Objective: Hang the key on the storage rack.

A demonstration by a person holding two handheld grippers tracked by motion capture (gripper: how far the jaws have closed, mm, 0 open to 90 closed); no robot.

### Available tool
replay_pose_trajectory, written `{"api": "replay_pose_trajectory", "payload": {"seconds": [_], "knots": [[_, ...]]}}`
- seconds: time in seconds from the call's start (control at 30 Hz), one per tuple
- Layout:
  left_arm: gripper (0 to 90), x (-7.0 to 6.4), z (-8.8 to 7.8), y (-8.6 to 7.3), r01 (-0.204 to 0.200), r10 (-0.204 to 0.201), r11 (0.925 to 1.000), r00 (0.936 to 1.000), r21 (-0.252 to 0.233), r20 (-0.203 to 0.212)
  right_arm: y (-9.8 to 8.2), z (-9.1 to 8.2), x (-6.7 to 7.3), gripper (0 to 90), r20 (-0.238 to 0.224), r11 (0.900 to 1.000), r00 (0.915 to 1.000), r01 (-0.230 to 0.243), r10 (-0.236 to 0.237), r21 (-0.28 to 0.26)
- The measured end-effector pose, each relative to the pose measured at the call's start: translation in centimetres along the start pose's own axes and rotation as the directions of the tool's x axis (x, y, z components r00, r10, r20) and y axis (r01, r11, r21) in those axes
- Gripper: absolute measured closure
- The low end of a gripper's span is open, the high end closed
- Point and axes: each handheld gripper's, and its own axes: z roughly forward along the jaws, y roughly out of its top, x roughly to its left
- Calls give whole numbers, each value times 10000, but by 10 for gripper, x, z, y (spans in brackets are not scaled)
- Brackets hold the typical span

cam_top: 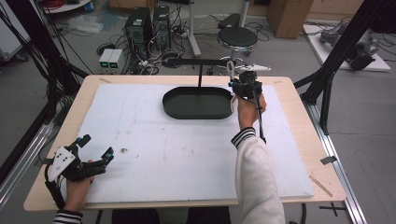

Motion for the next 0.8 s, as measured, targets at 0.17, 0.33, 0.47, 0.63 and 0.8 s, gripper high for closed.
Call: {"api": "replay_pose_trajectory", "payload": {"seconds": [0.17, 0.33, 0.47, 0.63, 0.8], "knots": [[28, 0, 0, 0, 32, -32, 10000, 10000, -8, -13, -3, 9, -2, 819, -37, 9999, 9999, -151, 151, 37], [28, 0, 0, 0, 41, -41, 10000, 10000, -7, -9, -6, 16, -7, 819, -83, 9994, 9993, -354, 354, -7], [28, 0, 0, 0, -15, 15, 10000, 10000, 6, 3, -9, 24, -11, 819, -218, 9989, 9986, -474, 474, -11], [28, 0, 0, 0, -41, 41, 10000, 10000, 11, -3, -12, 30, -12, 819, -418, 9980, 9972, -624, 624, -10], [28, 0, 0, 0, -60, 60, 10000, 10000, 6, 3, -15, 36, -17, 819, -756, 9964, 9937, -837, 826, -116]]}}
